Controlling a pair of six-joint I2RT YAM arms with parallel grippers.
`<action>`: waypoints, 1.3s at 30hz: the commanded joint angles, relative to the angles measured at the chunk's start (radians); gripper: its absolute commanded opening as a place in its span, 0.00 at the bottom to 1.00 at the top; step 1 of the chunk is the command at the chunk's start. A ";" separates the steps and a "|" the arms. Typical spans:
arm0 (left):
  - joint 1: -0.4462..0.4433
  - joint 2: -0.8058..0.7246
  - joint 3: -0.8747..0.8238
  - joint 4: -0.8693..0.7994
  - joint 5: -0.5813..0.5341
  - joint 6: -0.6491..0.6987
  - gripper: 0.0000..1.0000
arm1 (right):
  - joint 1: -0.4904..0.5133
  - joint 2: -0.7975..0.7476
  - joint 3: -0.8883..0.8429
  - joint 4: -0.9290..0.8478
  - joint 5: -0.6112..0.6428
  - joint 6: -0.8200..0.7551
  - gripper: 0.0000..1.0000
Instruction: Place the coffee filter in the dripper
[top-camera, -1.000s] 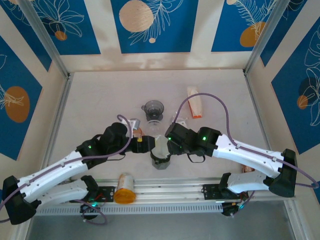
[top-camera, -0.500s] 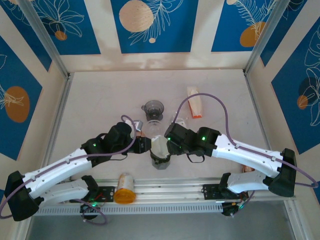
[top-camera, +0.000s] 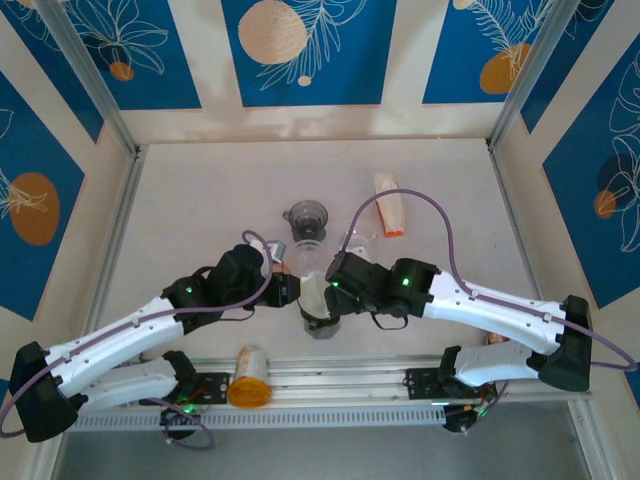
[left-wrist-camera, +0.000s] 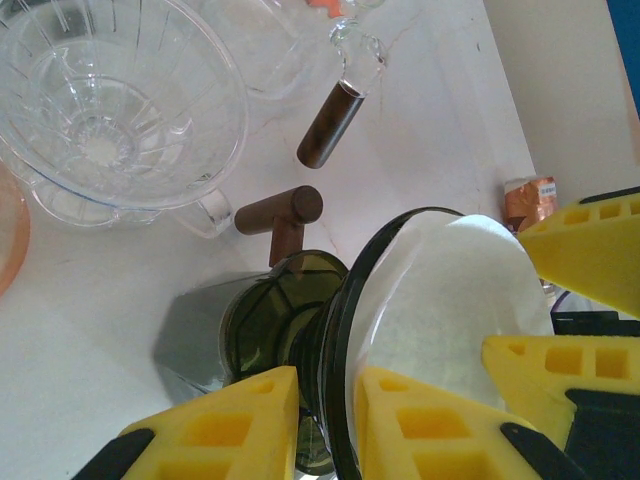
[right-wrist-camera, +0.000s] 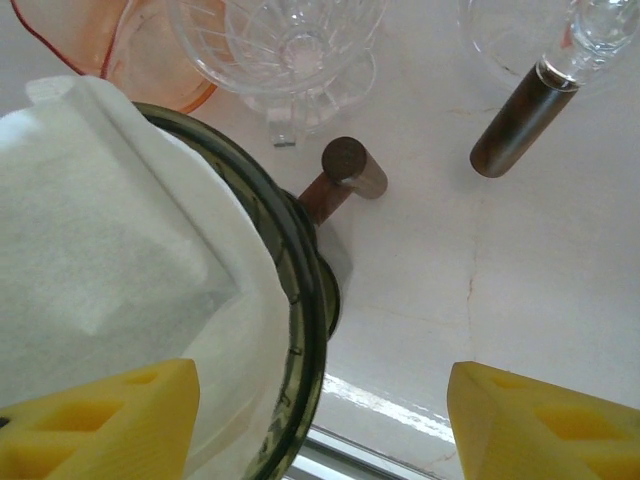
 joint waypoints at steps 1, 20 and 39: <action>0.008 -0.008 -0.009 0.007 -0.003 -0.009 0.22 | 0.008 -0.009 0.004 0.016 0.015 0.031 0.66; 0.007 -0.013 -0.018 0.003 -0.012 -0.019 0.19 | 0.005 -0.028 0.003 -0.026 0.066 0.047 0.62; 0.007 0.002 -0.024 0.023 -0.004 -0.028 0.21 | -0.065 0.170 0.124 -0.015 -0.078 -0.124 0.70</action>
